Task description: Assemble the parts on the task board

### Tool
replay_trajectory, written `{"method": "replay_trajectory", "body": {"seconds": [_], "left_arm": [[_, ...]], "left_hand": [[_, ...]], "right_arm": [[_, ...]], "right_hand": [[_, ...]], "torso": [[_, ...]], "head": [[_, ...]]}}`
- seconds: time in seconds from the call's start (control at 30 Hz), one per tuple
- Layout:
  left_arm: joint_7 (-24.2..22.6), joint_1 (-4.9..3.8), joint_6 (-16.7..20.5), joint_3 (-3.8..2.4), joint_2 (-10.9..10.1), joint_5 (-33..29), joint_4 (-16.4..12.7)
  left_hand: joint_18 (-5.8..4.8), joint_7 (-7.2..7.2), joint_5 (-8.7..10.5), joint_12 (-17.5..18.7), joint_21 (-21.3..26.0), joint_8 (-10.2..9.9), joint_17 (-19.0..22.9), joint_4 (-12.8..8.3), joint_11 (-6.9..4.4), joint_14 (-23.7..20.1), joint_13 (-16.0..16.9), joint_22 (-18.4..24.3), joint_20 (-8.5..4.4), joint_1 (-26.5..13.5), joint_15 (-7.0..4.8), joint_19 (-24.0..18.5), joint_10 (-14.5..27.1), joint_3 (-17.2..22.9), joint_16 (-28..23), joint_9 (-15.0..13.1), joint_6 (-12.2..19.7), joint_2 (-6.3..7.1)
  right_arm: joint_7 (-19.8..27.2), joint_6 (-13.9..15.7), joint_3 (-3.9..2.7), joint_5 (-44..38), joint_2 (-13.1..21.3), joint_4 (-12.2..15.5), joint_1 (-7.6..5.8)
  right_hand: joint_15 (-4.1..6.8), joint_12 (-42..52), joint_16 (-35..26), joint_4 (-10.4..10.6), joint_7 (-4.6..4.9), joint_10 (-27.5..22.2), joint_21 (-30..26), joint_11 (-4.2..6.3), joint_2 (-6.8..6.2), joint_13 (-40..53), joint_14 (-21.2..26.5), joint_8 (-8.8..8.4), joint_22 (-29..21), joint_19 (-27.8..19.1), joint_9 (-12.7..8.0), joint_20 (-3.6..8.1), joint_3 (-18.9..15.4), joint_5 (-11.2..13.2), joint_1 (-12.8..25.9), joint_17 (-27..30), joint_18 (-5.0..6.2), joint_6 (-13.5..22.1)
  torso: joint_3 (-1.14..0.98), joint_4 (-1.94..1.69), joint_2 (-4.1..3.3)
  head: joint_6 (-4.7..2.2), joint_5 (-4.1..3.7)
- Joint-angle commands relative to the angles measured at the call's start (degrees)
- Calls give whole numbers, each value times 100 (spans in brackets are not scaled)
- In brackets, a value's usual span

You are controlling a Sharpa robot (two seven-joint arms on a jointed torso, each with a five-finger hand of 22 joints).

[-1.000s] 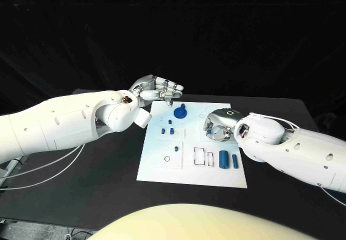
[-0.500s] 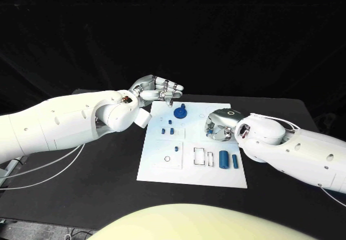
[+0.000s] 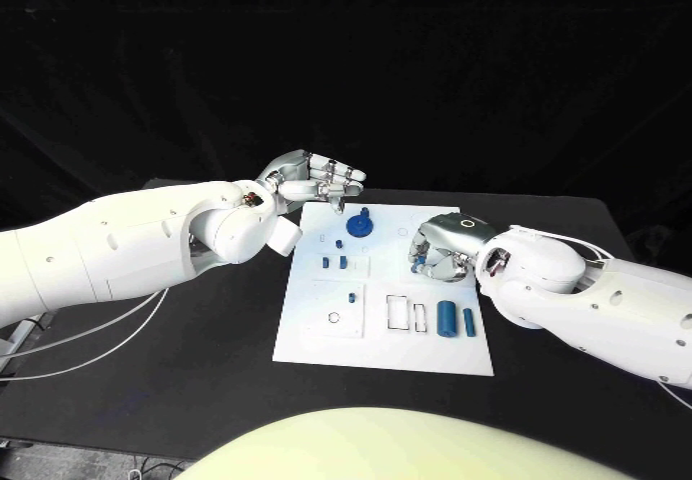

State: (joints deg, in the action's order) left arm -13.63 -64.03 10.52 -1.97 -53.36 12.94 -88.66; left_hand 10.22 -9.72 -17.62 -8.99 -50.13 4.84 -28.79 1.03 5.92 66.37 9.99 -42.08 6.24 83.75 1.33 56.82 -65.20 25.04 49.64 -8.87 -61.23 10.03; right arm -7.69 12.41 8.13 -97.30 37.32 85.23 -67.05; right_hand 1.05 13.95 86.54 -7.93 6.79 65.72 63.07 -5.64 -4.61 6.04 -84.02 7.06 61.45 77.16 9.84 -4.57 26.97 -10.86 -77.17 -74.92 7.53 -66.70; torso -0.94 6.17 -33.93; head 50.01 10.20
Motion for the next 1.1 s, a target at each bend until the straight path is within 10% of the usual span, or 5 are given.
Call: {"method": "replay_trajectory", "body": {"seconds": [0.03, 0.47, 1.1], "left_arm": [[-23, -7, -92, -4, 7, -34, -11], [-27, -7, -113, -4, 48, -46, -1], [-30, -7, -121, -4, 119, -65, 22]], "left_hand": [[37, -13, -7, -13, 28, 2, 5, 0, 5, -31, 10, 7, -2, -12, -6, -51, 41, -21, -24, 5, 29, -61], [37, -13, -7, -13, 28, 2, 5, 0, 5, -31, 10, 7, -2, -12, -6, -51, 41, -21, -24, 5, 29, -61], [38, -14, -7, -16, 28, 2, 6, -3, 5, -33, 11, 7, -1, -11, -6, -53, 45, -24, -25, 6, 32, -64]], "right_arm": [[-17, 100, -25, -11, 104, 196, -76], [89, 184, -70, 118, -178, 937, -3], [295, 193, -42, 56, -1036, 606, 560]], "right_hand": [[32, 24, 18, -29, 47, 276, 32, 245, 175, 166, -480, -19, 19, 17, 1, 25, -2, -56, -221, -986, -107, -13], [23, 11, 17, -69, 66, 266, 35, 229, 164, 189, -479, -39, 32, 4, 10, 22, 50, -149, -227, -983, -105, 3], [16, -1, 17, -87, 77, 253, 34, 218, 163, 202, -478, -53, 38, -7, 15, 18, 87, -208, -220, -982, -103, 13]], "torso": [[5, 0, 7], [-5, -6, 7], [-2, -10, -7]], "head": [[-1, 2], [-1, 68], [-1, 257]]}}
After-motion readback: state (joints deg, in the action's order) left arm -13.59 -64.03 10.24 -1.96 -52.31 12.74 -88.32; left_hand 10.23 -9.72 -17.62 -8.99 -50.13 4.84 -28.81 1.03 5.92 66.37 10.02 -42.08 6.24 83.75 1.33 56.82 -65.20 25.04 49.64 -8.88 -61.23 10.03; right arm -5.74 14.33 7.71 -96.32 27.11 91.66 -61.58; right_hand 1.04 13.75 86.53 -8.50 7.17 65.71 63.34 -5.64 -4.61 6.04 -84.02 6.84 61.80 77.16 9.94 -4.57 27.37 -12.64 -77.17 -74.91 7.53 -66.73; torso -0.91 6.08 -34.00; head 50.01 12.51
